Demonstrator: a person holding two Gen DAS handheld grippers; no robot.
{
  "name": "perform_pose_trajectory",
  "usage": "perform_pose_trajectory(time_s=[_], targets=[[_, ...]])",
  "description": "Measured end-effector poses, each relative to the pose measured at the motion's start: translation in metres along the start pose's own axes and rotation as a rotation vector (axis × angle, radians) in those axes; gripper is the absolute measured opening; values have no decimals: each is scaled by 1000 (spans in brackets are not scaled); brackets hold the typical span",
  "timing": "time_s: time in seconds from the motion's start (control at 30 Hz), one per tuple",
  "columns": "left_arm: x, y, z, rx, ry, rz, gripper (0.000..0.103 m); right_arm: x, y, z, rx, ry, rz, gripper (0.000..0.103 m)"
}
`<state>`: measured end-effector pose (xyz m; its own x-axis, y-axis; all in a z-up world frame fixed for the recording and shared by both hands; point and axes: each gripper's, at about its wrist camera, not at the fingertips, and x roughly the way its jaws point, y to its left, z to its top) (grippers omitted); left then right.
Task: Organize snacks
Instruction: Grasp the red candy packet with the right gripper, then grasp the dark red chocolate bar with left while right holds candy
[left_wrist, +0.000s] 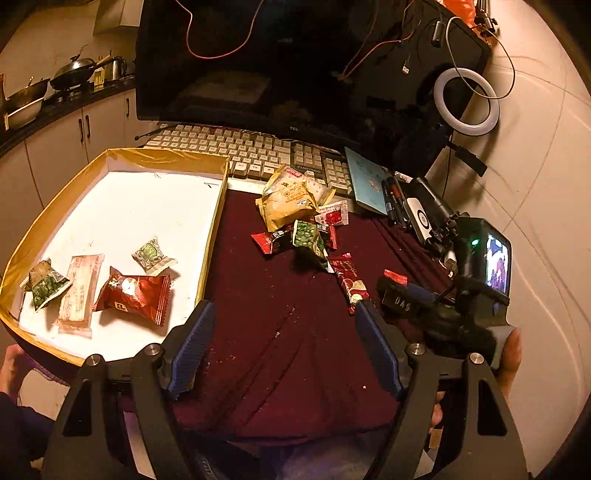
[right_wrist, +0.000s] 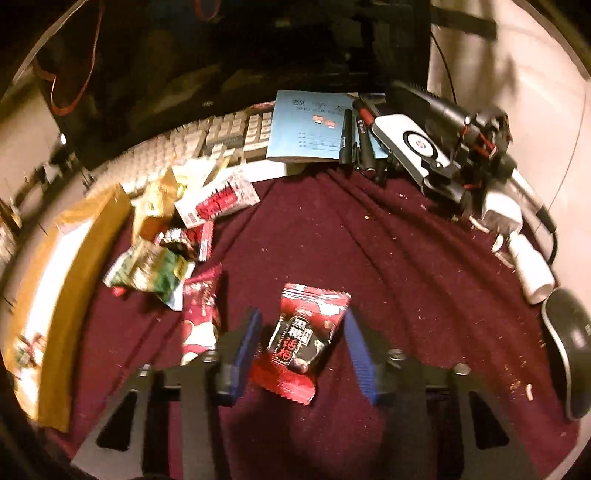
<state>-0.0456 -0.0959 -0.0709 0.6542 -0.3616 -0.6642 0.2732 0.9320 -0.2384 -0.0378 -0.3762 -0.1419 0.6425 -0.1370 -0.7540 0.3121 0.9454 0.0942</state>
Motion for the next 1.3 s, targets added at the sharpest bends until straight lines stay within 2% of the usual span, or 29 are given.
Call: perform_pose_trajectory(time_s=[0.03,0.1,0.2,0.33,0.43,0.53,0.63,0.7,0.73,0.8,0.87,0.9,0.93,1.07,1.17,1.23,1.3], targets=[[1,0,0,0,4,-4,77,-2,-3,-1,-20,-2,-14,30],[5,-2,0,4,16,-10,77,-7,-12,-2,-46,-4,-12,29],[12,-10,-1,24,38,-25,77,-21,-31,11,1,-24,103,26],[28,-25,-1,64,86,-70,77,-28,-80,36,62,-121,166,25],[50,-39,4,89,133,-110,77,-15,-117,50,84,-172,209,25],[80,-52,12,96,184,-128,77,9,-153,52,140,-171,283,25],[108,-62,16,116,216,-101,77,24,-164,48,179,-178,289,25],[124,-71,17,137,235,-107,71,31,-175,45,201,-192,296,26],[129,-74,17,151,243,-109,65,34,-183,44,204,-195,296,26],[142,-80,16,177,257,-90,50,44,-191,39,207,-198,298,26],[144,-86,18,212,230,-42,40,51,-197,31,216,-193,301,25],[145,-87,17,214,237,-48,30,53,-200,26,219,-194,308,25],[143,-88,16,214,232,-52,25,54,-202,20,219,-193,312,25],[131,-93,2,313,205,-35,24,50,-194,4,202,-191,303,26],[114,-92,-12,376,213,-51,24,50,-180,-4,187,-194,297,26],[105,-88,-19,390,218,-58,24,47,-172,-7,174,-197,297,26],[99,-84,-21,378,221,-56,24,44,-143,-6,158,-201,303,26]])
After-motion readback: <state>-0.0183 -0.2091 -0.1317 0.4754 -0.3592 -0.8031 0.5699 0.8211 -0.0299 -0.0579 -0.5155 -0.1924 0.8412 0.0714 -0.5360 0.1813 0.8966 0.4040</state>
